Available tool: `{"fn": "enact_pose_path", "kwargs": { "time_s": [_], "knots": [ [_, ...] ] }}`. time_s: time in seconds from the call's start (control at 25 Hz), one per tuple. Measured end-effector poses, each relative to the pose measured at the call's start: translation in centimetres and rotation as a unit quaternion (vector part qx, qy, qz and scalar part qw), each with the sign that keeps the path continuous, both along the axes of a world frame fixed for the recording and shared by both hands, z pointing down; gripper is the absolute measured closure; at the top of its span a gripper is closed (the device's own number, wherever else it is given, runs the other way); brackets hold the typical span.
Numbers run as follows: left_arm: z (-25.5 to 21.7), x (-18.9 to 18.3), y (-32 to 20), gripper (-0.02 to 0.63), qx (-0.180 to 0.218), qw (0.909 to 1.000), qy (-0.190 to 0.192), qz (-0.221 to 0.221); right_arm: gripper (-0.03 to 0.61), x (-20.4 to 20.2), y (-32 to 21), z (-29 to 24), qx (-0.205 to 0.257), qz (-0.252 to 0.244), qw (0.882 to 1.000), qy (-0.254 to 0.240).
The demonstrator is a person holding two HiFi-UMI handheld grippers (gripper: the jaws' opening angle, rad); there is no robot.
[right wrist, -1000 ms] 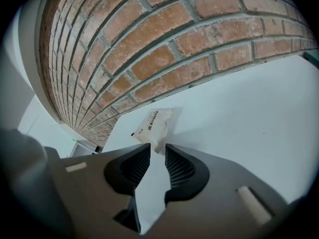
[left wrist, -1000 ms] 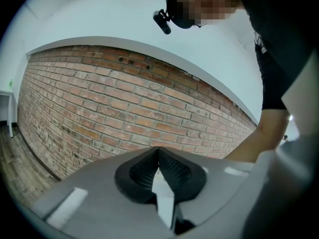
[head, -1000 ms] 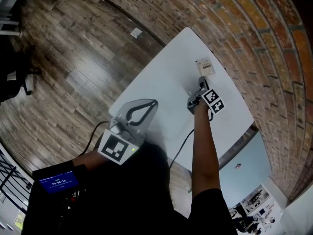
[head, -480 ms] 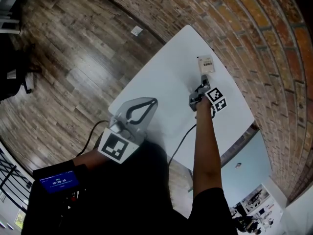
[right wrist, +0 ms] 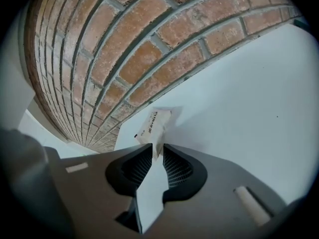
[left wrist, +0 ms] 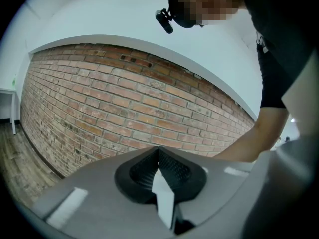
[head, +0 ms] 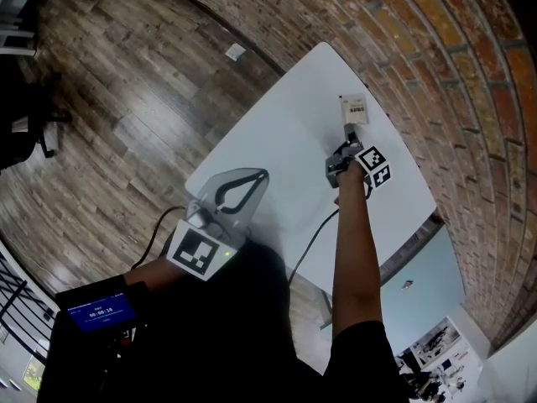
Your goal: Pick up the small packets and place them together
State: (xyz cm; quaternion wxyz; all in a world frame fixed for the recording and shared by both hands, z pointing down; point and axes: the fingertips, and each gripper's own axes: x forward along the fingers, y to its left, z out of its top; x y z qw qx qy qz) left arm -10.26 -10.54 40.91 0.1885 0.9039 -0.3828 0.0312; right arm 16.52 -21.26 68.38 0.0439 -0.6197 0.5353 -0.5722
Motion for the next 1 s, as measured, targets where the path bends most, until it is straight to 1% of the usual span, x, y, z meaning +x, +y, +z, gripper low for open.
{"fn": "enact_pose_path", "kwargs": {
  "time_s": [0.16,0.32,0.4,0.52,0.68,0.88,1.0],
  "knots": [
    [0.2,-0.2,-0.3,0.614,-0.001,1.0,-0.001,-0.003,0.523,-0.1,-0.5,0.1,-0.002,0.002,1.0,-0.007],
    [0.2,-0.6,-0.9,0.614,0.0,1.0,-0.005,-0.006,0.572,-0.2,-0.9,0.0,0.002,-0.002,1.0,-0.009],
    [0.0,-0.8,-1.0,0.614,-0.002,0.9999,-0.001,-0.013,0.574,-0.3,-0.7,0.0,0.003,-0.005,1.0,-0.007],
    [0.1,-1.1,-1.1,0.614,0.001,0.9999,-0.007,-0.012,0.575,-0.4,-0.4,-0.2,0.006,-0.009,1.0,-0.003],
    [-0.3,-1.0,-0.8,0.614,0.011,0.9999,-0.007,-0.005,0.575,-0.6,0.2,-1.7,0.021,-0.04,0.999,0.022],
    [-1.0,-0.1,0.0,0.614,0.024,0.9997,-0.006,0.007,0.575,0.2,1.6,-3.8,0.042,-0.062,0.997,0.025],
    [-1.5,0.4,0.8,0.614,0.026,0.9996,-0.003,0.013,0.575,0.2,2.9,-5.1,0.051,-0.099,0.993,0.034]
  ]
}}
